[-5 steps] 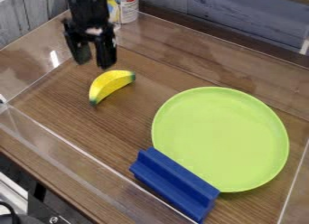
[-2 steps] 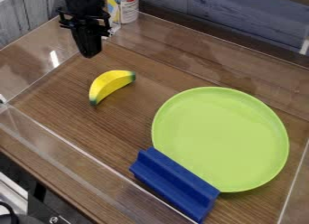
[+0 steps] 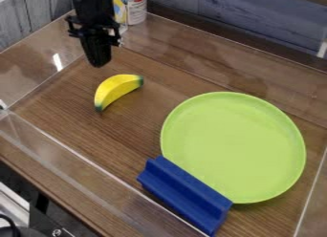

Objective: Remove the banana from inside the green plate and put it on the table

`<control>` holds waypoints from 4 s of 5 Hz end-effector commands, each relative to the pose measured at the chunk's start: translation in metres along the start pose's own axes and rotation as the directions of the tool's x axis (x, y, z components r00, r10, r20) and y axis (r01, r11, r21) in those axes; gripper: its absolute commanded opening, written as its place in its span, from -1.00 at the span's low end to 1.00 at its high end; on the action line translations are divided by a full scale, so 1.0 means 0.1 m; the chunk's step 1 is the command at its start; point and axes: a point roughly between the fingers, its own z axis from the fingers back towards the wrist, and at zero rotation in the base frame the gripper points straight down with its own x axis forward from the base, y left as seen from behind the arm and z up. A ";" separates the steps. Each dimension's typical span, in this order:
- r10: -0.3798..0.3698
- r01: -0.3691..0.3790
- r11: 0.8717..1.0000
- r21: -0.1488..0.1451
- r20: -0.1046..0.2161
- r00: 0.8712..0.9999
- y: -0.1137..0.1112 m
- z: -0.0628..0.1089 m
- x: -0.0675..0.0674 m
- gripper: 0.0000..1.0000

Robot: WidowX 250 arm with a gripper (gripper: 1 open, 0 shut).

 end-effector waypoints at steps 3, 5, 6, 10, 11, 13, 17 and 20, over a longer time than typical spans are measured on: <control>-0.030 0.028 0.999 0.033 0.041 0.999 0.04 0.04 0.20 -1.00; -0.032 0.031 0.999 0.033 0.035 0.999 0.06 -0.03 0.24 -1.00; -0.032 0.031 0.999 0.032 0.032 0.999 0.07 -0.06 0.26 -1.00; -0.039 0.038 0.999 0.030 0.020 0.999 0.07 -0.14 0.30 -1.00; -0.041 0.040 0.999 0.028 0.018 0.999 0.07 -0.16 0.30 -1.00; -0.046 0.045 0.999 0.026 0.014 0.999 0.07 -0.19 0.32 -1.00; -0.056 0.056 0.998 0.018 0.009 0.998 0.05 -0.23 0.34 -1.00; -0.090 0.088 0.996 0.030 0.058 0.994 -0.08 0.14 0.38 1.00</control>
